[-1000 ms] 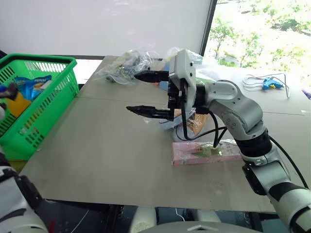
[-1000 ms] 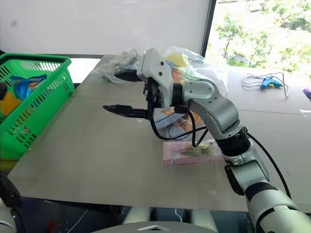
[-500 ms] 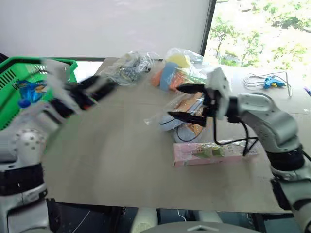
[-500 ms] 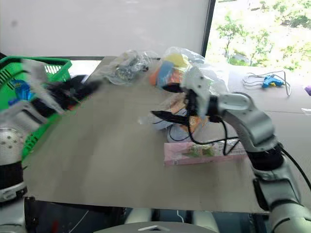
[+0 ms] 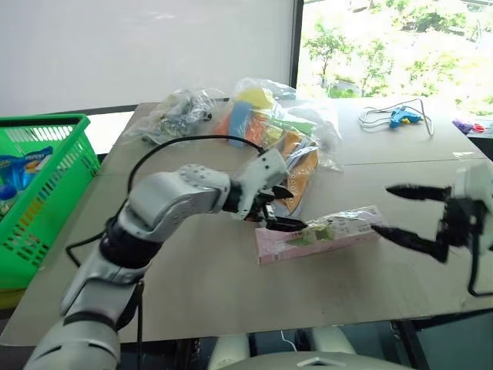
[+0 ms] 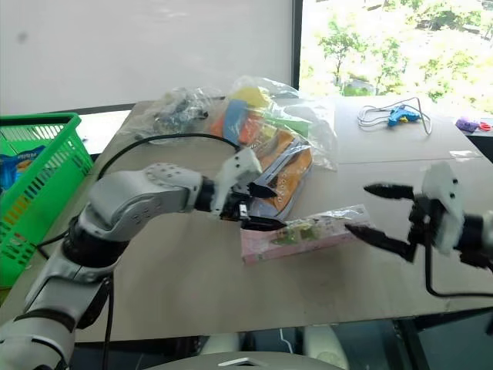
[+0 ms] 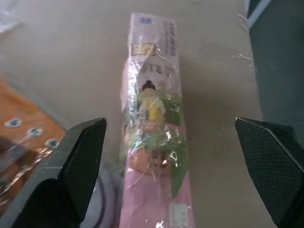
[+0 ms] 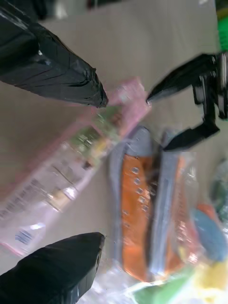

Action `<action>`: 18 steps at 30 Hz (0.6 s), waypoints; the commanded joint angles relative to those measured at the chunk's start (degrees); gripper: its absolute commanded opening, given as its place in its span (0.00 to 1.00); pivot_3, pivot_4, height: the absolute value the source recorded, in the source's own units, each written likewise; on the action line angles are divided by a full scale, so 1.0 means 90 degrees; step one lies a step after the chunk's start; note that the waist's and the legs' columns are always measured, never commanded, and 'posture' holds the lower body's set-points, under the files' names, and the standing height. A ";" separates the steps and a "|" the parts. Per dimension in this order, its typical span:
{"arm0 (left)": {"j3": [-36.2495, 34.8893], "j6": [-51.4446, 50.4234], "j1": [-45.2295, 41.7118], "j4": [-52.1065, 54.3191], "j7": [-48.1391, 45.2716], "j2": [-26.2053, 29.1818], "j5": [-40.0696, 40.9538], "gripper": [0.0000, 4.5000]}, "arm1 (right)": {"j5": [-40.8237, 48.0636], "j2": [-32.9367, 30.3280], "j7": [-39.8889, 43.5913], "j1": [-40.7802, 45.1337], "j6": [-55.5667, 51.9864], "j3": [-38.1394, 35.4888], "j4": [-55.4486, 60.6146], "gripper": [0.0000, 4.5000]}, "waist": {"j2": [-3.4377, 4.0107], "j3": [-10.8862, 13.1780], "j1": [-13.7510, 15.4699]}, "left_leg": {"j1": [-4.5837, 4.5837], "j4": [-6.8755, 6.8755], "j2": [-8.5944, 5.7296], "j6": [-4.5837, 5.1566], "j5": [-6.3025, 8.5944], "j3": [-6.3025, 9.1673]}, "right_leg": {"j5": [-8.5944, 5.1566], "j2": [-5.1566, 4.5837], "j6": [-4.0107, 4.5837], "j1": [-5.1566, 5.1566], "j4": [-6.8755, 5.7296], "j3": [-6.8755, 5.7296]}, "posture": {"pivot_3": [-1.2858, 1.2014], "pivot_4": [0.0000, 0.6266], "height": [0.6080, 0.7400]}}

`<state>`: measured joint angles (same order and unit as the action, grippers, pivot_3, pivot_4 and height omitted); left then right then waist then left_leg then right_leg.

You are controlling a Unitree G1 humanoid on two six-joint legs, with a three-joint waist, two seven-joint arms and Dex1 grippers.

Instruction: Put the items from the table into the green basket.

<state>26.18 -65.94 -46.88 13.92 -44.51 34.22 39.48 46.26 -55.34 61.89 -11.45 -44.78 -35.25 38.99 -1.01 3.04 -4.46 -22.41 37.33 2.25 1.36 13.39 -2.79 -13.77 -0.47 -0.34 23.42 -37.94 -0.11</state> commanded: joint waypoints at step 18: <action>0.2066 -0.0057 -0.0757 -0.1409 -0.0161 -0.1239 -0.2180 0.99 | -0.0419 -0.2014 0.1830 0.1622 0.1034 0.0628 -0.2728 1.00 | -0.0038 0.0262 -0.0769 | 0.0017 -0.0019 -0.0016 0.0003 0.0003 -0.0002 | -0.0015 -0.0011 0.0015 0.0002 0.0009 0.0042 | 0.40 0.15 1.00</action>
<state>44.07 -67.61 -53.82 0.62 -45.36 23.71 20.88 44.34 -72.20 76.10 0.53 -38.97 -33.24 18.59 -1.35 5.40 -11.38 -22.29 37.15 2.10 1.39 13.42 -2.77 -13.92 -0.60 -0.24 23.44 -37.86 0.24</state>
